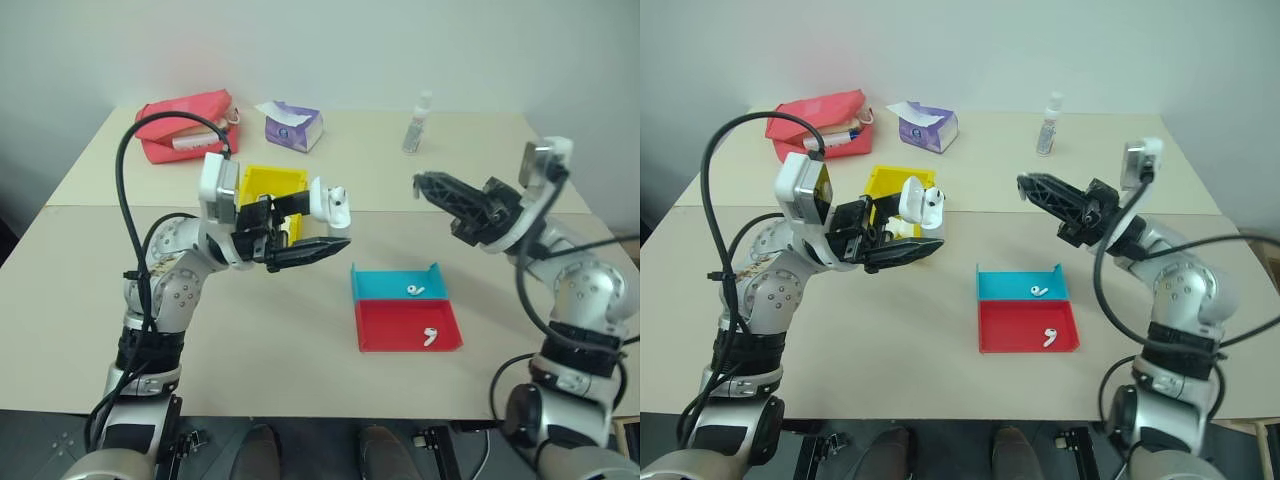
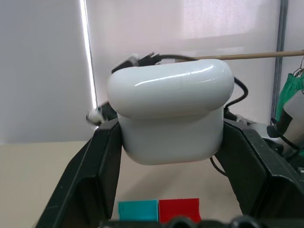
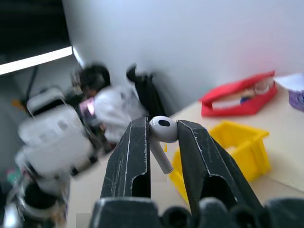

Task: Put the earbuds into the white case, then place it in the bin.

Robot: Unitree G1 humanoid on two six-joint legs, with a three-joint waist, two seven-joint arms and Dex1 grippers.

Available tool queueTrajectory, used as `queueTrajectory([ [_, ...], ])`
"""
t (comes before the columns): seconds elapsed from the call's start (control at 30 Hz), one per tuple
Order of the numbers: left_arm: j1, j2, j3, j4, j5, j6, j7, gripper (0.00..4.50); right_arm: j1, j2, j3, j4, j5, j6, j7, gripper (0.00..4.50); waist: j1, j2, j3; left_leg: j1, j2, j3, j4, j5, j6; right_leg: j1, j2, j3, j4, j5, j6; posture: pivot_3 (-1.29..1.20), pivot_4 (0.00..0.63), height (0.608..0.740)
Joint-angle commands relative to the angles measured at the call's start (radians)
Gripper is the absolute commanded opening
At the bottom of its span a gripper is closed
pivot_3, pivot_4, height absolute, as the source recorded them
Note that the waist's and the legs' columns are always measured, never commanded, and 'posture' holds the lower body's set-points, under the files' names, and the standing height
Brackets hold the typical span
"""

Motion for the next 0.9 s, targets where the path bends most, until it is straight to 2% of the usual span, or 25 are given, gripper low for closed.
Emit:
queueTrajectory([
  [0.03, -0.037, -0.018, -0.002, 0.004, -0.001, -0.018, -0.012, 2.86, 0.027, 0.061, -0.005, -0.208, 0.217, -0.008, -0.201, 0.67, 0.002, 0.000, 0.000, -0.001, 0.000, 0.000, 0.000, 0.000, 0.000, 0.000, 0.000, 0.000, 0.000, 0.000, 0.000, 0.00, 0.150, 0.740],
  [0.13, -0.057, -0.037, -0.015, 0.022, 0.011, -0.024, -0.015, 2.86, 0.051, 0.091, 0.061, -0.301, 0.296, -0.038, -0.315, 0.67, 0.007, 0.000, 0.000, -0.001, 0.000, -0.001, 0.000, 0.000, 0.000, 0.000, 0.000, -0.001, -0.001, 0.000, 0.000, 0.00, 0.150, 0.740],
  [0.27, -0.069, -0.053, -0.019, 0.041, 0.026, -0.031, -0.023, 2.86, 0.091, 0.075, 0.150, -0.349, 0.298, -0.074, -0.345, 0.67, 0.006, 0.000, 0.000, -0.002, 0.000, -0.001, 0.000, 0.000, 0.001, 0.000, 0.000, -0.001, -0.002, 0.000, 0.000, 0.00, 0.150, 0.740],
  [0.67, -0.074, -0.055, -0.016, 0.033, 0.038, -0.029, -0.029, 2.86, 0.133, -0.022, 0.261, -0.346, 0.265, -0.177, -0.327, 0.67, 0.004, 0.000, 0.000, -0.002, 0.000, -0.001, 0.000, -0.001, 0.001, 0.000, 0.000, -0.001, -0.003, 0.000, 0.000, 0.00, 0.150, 0.740],
  [0.9, -0.078, -0.053, -0.015, 0.027, 0.036, -0.023, -0.023, 2.86, 0.150, -0.040, 0.318, -0.361, 0.237, -0.218, -0.324, 0.67, 0.004, 0.000, 0.000, -0.002, 0.000, -0.001, 0.000, -0.001, 0.001, 0.000, 0.000, -0.001, -0.003, 0.000, 0.000, 0.00, 0.150, 0.740],
])
